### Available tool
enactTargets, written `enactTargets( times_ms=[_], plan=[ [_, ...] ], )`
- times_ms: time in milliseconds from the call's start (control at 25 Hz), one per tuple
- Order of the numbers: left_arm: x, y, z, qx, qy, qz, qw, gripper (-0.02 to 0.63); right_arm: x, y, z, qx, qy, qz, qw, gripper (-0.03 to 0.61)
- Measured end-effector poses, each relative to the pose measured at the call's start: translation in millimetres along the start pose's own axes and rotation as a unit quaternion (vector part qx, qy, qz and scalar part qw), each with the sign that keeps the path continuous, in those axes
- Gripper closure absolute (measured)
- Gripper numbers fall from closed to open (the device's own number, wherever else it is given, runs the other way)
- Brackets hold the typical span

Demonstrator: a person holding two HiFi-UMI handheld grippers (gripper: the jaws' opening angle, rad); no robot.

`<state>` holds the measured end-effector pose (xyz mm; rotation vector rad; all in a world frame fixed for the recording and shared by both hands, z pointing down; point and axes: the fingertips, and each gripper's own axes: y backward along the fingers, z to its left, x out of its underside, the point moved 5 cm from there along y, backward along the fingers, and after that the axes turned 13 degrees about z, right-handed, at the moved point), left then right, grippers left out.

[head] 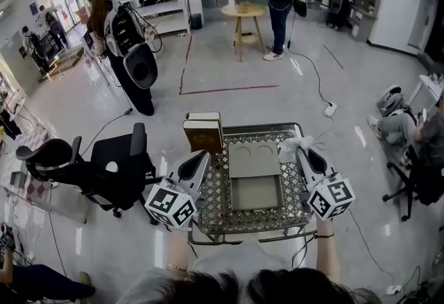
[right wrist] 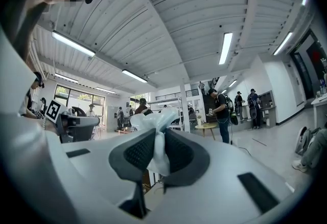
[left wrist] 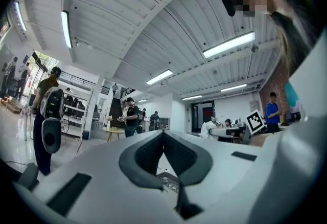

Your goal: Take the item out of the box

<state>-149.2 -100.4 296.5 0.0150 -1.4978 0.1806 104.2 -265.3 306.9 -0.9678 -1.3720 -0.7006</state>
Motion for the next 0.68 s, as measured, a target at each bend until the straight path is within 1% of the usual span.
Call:
enactTargets(
  times_ms=[160, 680],
  plan=[
    [0.0, -0.8, -2.5, 0.008, -0.008, 0.002, 0.9999, 0.597, 0.1, 1.1, 2.4, -0.002, 0.001, -0.001, 1.0, 0.511],
    [4.6, -8.9, -5.9, 0.012, -0.005, 0.006, 0.9999, 0.597, 3.9, 0.4, -1.6, -0.006, 0.003, 0.004, 1.0, 0.511]
  ],
)
